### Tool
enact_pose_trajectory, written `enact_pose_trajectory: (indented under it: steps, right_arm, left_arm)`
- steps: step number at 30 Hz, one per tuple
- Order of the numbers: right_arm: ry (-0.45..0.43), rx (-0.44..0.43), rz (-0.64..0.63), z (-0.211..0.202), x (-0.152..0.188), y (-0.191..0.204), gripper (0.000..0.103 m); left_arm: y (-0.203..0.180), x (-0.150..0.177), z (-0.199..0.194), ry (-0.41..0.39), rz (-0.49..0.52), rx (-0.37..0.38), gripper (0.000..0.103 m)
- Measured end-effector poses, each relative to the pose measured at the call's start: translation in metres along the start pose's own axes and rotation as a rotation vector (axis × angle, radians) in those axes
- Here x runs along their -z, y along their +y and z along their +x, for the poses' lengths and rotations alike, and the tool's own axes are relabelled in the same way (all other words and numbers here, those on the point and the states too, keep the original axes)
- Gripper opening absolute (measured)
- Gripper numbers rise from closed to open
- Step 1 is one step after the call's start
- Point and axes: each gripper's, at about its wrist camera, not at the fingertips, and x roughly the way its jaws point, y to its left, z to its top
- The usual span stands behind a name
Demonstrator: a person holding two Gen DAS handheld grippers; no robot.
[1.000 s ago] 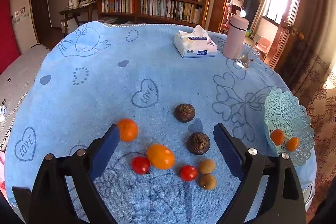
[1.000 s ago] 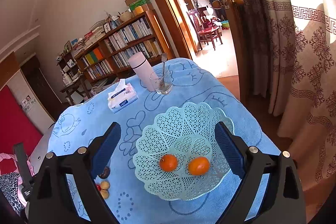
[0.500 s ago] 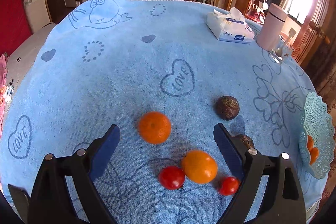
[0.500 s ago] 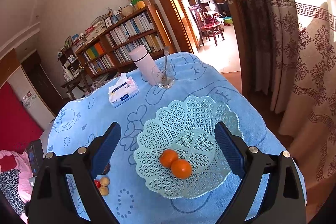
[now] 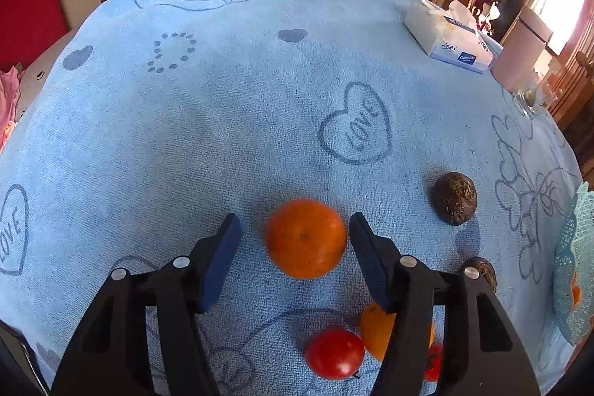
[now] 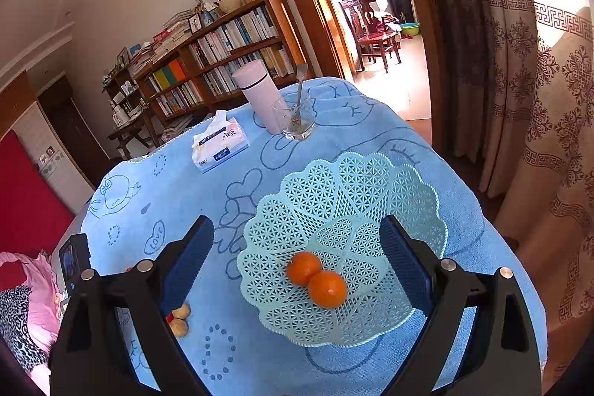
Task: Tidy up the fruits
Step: 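Move the left gripper back to the fruit and grasp an orange, then grasp a tan round fruit with the right gripper while the left gripper holds its orange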
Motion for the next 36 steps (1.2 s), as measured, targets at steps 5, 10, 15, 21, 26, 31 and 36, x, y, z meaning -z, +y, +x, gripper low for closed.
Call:
enact_pose_trajectory:
  steps: [5, 10, 15, 21, 26, 31, 36]
  right_arm:
    - [0.035, -0.02, -0.033, 0.012, 0.009, 0.012, 0.092]
    - [0.12, -0.091, -0.078, 0.032, 0.028, 0.033, 0.092]
    - [0.218, -0.167, -0.128, 0.052, 0.054, 0.06, 0.092]
    - [0.312, -0.233, -0.195, 0.067, 0.083, 0.091, 0.092]
    - [0.346, -0.244, -0.272, 0.076, 0.104, 0.114, 0.092]
    - [0.352, -0.207, -0.354, 0.09, 0.121, 0.135, 0.092]
    - [0.381, -0.18, -0.411, 0.105, 0.134, 0.151, 0.082]
  left_arm:
    - [0.002, 0.004, -0.01, -0.025, -0.016, 0.052, 0.039]
    - [0.003, 0.011, -0.027, -0.066, -0.019, 0.075, 0.039]
    - [0.003, 0.019, -0.049, -0.111, -0.011, 0.102, 0.039]
    - [0.005, 0.025, -0.073, -0.172, 0.0, 0.119, 0.039]
    - [0.01, 0.03, -0.088, -0.201, -0.001, 0.141, 0.039]
    - [0.012, 0.034, -0.097, -0.219, 0.012, 0.155, 0.039]
    - [0.016, 0.038, -0.1, -0.225, 0.011, 0.17, 0.039]
